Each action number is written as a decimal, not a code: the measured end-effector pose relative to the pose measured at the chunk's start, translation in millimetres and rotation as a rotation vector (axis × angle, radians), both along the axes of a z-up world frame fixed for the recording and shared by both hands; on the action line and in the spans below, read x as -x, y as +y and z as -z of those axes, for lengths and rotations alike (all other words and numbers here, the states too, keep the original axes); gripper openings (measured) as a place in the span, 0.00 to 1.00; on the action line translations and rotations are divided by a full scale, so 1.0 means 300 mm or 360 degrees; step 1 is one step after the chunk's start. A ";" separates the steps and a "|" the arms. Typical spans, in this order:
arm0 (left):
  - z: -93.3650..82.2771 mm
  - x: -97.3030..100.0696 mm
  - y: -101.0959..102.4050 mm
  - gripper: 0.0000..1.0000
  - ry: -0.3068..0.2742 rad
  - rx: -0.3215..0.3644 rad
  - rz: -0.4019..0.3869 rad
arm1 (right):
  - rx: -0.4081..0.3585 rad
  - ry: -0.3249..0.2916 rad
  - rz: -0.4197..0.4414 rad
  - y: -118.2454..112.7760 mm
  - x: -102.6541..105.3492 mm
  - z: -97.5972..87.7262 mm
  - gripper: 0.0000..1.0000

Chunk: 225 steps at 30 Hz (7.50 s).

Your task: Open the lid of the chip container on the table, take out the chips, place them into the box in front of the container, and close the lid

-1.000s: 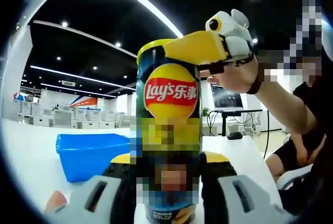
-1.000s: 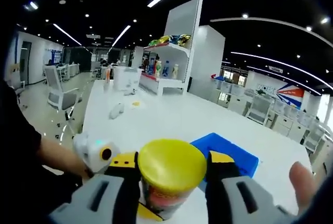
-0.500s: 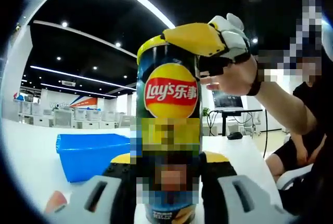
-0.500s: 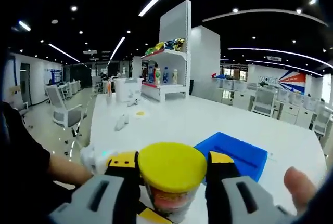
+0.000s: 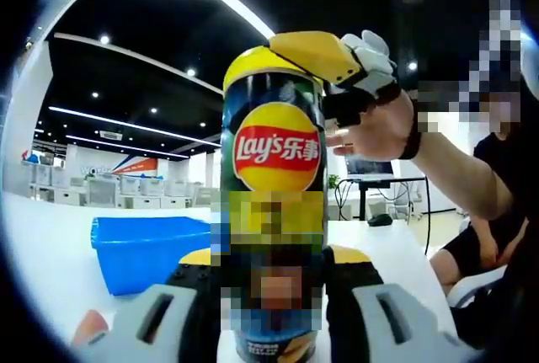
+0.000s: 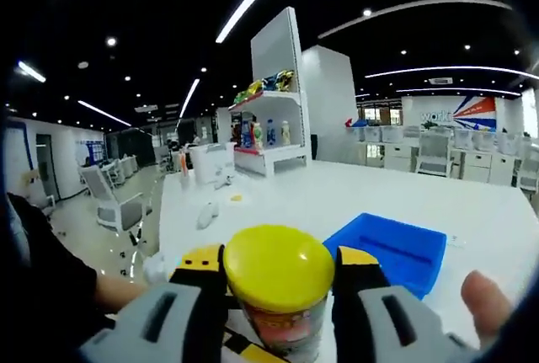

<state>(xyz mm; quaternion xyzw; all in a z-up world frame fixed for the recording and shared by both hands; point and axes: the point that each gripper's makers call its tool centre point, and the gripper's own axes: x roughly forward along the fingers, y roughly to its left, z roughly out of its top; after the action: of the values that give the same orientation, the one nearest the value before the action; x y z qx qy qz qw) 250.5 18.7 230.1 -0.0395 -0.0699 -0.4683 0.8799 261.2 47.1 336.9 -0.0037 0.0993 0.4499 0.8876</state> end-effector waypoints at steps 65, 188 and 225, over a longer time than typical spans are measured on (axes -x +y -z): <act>0.013 0.004 0.001 0.47 0.0032 -0.0006 -0.0010 | -0.0107 -0.0177 0.0769 -0.685 -0.205 -0.115 0.44; 0.041 0.005 -0.007 0.48 -0.0041 -0.0143 -0.0060 | 0.0227 -0.0092 0.1214 -0.893 -0.265 0.620 0.54; 0.054 0.034 0.030 0.46 0.0138 -0.0645 0.0211 | 0.0222 -0.0101 0.1189 -0.882 -0.262 0.616 0.53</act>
<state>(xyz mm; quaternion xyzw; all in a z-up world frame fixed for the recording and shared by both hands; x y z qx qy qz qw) 240.4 27.7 213.8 0.1136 0.0665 -0.5274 0.8394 339.7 -217.6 152.1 -0.0416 0.0968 0.0871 0.9906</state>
